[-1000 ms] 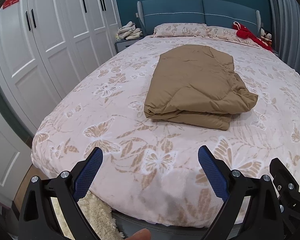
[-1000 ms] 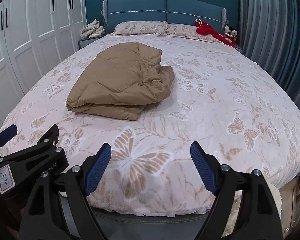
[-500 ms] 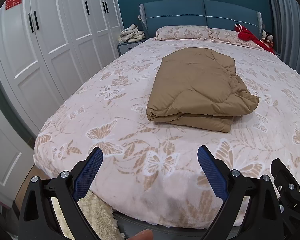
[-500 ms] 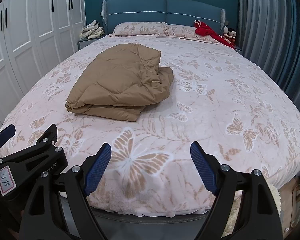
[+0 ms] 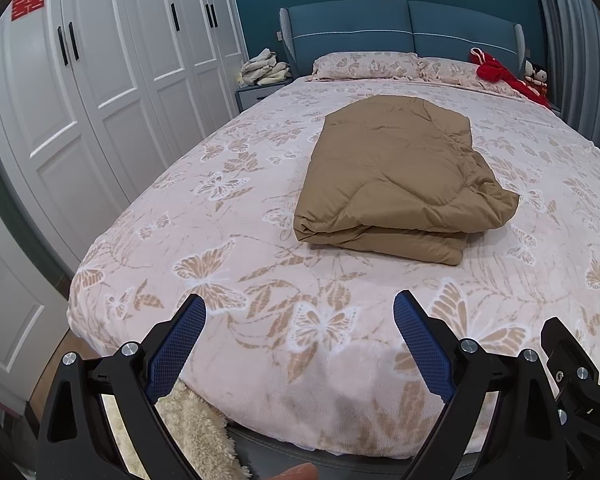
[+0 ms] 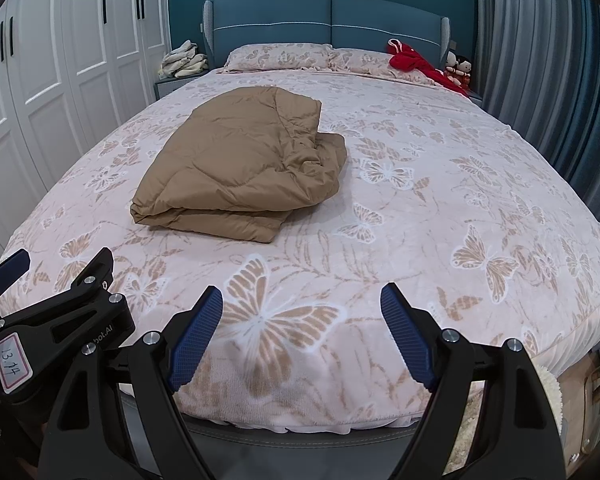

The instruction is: Fold large clothes

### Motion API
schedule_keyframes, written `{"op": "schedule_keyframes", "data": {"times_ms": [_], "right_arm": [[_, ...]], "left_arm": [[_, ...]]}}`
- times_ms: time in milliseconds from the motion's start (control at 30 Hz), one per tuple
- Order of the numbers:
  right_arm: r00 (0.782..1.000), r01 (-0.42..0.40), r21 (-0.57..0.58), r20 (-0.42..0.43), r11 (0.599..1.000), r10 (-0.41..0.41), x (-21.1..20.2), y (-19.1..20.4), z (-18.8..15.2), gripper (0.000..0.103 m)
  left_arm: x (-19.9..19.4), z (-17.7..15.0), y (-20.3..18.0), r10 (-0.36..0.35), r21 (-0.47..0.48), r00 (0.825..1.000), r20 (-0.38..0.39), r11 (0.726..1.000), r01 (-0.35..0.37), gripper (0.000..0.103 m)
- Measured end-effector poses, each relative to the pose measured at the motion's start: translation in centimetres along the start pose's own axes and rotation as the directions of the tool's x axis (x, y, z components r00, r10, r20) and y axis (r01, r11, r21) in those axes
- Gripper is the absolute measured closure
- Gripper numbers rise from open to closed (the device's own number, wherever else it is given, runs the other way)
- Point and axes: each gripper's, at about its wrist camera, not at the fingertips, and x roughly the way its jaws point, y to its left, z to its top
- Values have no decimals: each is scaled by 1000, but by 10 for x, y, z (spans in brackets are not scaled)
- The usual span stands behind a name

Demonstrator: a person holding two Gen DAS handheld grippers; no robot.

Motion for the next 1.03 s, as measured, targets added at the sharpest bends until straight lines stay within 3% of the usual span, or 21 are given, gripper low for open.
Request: {"op": "schedule_keyframes", "data": {"times_ms": [700, 1033], "right_arm": [[1000, 2, 6, -1, 1000, -2, 0, 0, 0, 24], [1000, 14, 32, -9, 999, -14, 3, 5, -2, 24]], "left_arm": [[3, -1, 0, -9, -9, 1000, -17, 1000, 9, 12], [8, -3, 1, -48, -13, 998, -33, 999, 48, 17]]}}
